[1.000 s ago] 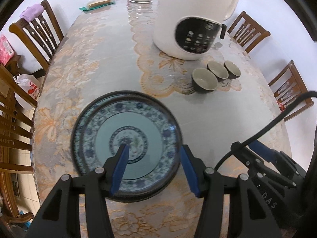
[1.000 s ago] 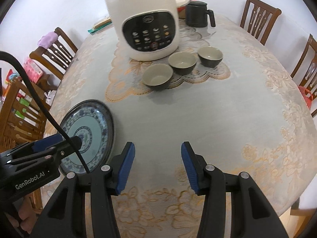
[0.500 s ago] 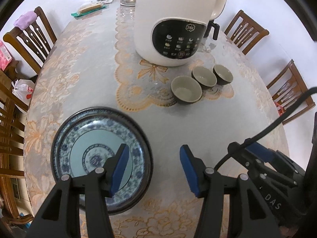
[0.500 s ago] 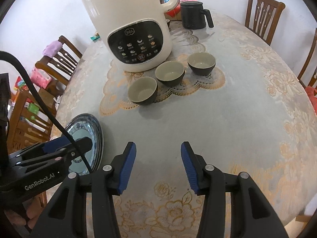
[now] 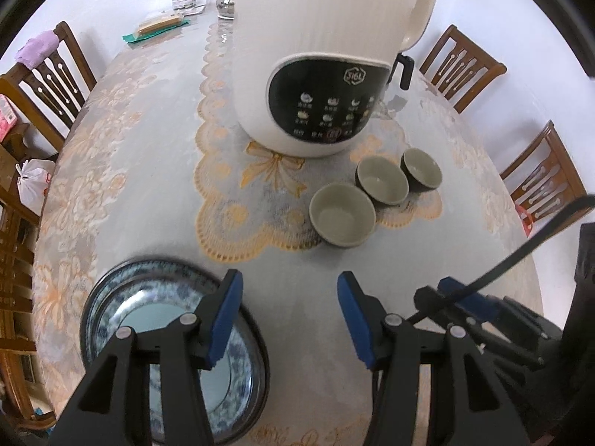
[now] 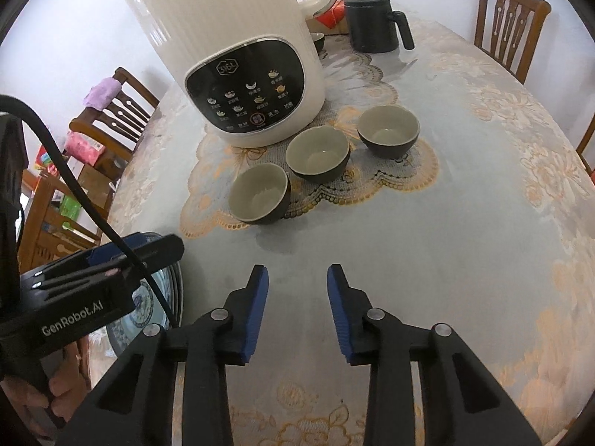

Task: Organize plates and bowls
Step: 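Move both grippers toward the grey-green bowl nearest the plates, then close both grippers on the grey-green bowl's rim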

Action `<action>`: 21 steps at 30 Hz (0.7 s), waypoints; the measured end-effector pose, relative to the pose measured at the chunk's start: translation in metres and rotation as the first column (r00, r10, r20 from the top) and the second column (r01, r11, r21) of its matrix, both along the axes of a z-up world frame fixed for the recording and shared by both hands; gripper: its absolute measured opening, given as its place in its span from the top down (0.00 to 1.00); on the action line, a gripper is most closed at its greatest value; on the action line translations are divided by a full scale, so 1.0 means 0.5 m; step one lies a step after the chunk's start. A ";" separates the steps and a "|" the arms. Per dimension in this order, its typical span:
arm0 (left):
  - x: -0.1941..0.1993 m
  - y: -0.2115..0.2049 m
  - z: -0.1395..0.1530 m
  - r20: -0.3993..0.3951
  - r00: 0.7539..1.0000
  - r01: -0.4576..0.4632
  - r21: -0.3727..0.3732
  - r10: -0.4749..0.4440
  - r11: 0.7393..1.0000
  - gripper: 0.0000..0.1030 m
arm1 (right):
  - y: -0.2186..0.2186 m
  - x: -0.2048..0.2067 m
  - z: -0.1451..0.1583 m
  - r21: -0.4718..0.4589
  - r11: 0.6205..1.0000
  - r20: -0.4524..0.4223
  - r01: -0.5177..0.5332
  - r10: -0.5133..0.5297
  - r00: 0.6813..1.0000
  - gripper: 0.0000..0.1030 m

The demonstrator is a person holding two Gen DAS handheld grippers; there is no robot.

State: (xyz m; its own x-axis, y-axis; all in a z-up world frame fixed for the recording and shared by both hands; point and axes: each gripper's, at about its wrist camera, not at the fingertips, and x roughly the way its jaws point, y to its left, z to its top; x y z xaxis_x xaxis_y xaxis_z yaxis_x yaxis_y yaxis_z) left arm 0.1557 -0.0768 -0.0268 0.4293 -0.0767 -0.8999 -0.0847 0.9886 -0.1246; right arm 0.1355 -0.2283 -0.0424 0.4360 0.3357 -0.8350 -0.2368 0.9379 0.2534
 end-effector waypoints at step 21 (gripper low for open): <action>0.107 0.001 -0.062 -0.048 0.998 0.032 -0.072 -0.036 0.997 0.66 | 0.039 0.112 -0.032 0.053 0.999 -0.028 -0.010 0.012 1.000 0.76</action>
State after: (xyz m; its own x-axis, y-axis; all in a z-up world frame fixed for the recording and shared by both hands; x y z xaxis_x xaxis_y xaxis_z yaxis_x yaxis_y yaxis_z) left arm 0.2094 -0.0763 -0.0577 0.3805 -0.1553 -0.9117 -0.0590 0.9797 -0.1915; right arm 0.1916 -0.2089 -0.0584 0.4088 0.3841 -0.8279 -0.2393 0.9205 0.3089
